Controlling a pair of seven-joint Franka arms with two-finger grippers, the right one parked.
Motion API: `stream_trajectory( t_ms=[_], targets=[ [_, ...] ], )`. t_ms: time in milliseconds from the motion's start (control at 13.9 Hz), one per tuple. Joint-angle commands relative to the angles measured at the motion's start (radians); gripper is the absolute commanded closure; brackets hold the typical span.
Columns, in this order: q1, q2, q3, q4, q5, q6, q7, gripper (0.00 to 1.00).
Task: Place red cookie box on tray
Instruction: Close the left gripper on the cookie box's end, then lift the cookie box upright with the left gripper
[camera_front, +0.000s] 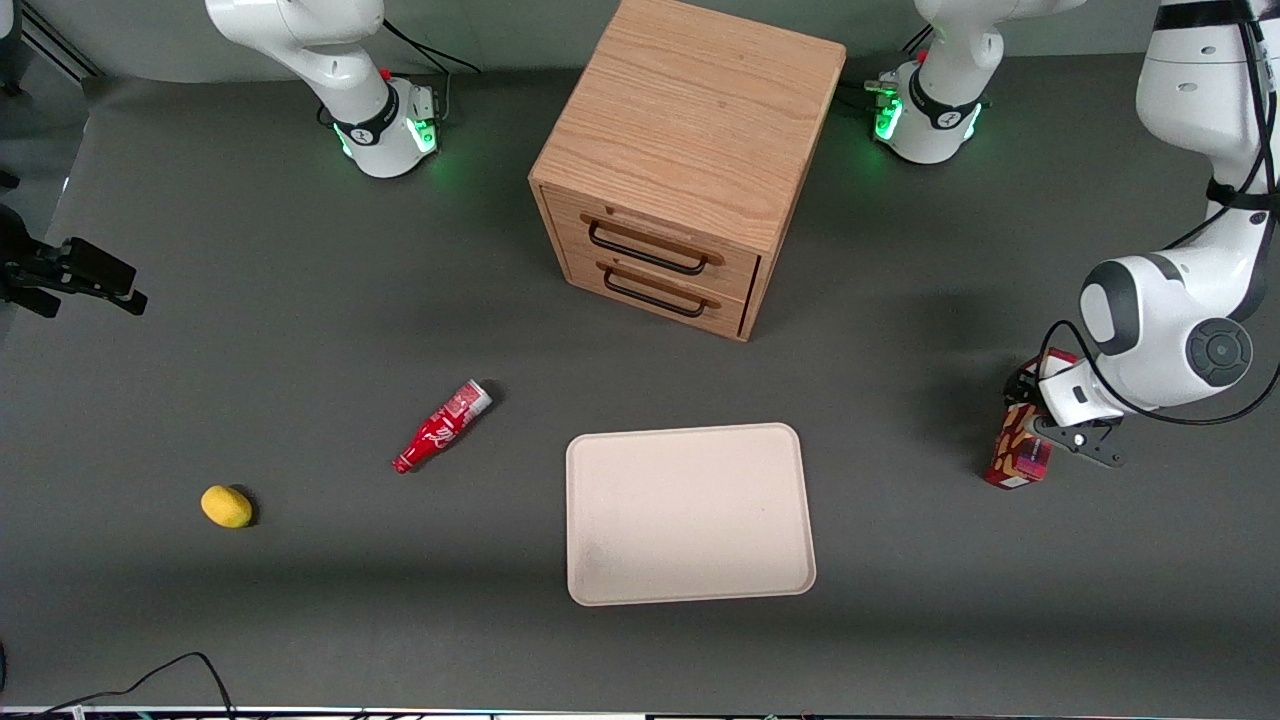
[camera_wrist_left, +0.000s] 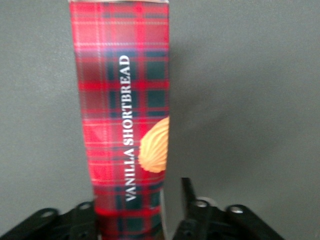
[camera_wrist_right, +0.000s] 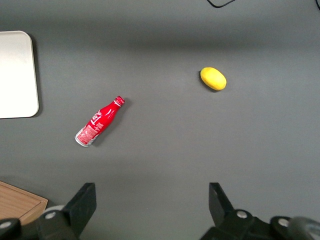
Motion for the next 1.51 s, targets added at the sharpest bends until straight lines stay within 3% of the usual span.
stream_trajectory(
  t_ms=[0,432,864,1152,1440],
  targets=[
    [-0.002,-0.006,0.004,-0.003,-0.015,0.007,0.017,1.0],
    [-0.002,-0.026,0.004,0.036,-0.015,-0.048,0.023,1.0],
    [0.0,-0.102,0.01,0.298,-0.025,-0.456,-0.018,1.0],
    [-0.008,-0.144,-0.018,0.517,-0.022,-0.736,-0.191,1.0],
    [-0.01,-0.144,-0.191,0.694,-0.011,-0.924,-0.539,1.0]
  ],
)
